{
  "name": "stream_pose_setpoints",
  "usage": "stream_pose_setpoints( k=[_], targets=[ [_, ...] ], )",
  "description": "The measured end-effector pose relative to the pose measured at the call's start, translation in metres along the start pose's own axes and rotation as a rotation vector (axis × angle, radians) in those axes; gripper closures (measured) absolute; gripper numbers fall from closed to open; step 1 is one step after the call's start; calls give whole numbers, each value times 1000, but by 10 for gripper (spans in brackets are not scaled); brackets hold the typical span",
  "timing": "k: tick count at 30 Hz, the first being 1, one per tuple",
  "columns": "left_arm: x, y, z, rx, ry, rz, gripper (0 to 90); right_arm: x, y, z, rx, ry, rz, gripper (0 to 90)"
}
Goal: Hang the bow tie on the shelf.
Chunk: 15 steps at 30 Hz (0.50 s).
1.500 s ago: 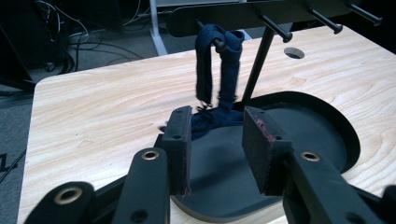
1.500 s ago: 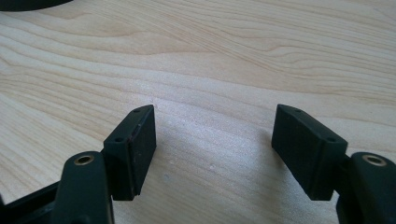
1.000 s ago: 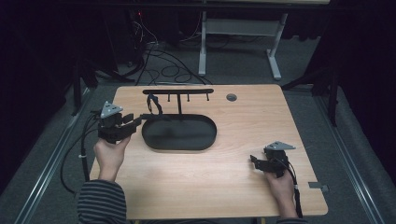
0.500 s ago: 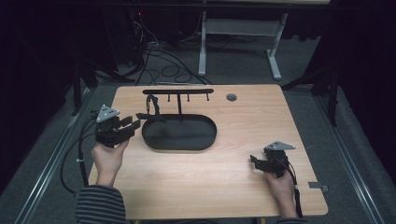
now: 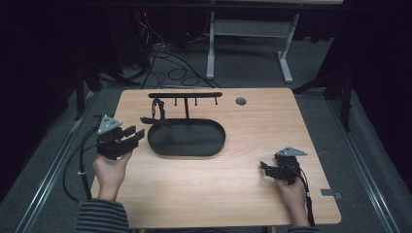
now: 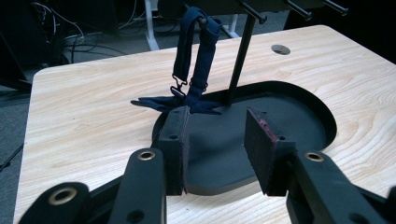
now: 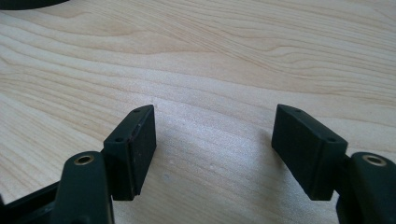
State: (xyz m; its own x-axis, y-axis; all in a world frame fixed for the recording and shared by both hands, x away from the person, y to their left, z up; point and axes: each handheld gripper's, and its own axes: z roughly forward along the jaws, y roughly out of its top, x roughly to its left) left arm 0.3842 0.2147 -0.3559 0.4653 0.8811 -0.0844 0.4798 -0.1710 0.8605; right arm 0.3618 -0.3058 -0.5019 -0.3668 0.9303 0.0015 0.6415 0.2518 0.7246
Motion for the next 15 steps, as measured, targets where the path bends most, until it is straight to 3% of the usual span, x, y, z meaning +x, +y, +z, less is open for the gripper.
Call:
stream_pose_setpoints(
  k=[15],
  targets=[
    [-1,-12,-3,1,-10,-16,606,0,0,0,1,-4,-3,322]
  ],
)
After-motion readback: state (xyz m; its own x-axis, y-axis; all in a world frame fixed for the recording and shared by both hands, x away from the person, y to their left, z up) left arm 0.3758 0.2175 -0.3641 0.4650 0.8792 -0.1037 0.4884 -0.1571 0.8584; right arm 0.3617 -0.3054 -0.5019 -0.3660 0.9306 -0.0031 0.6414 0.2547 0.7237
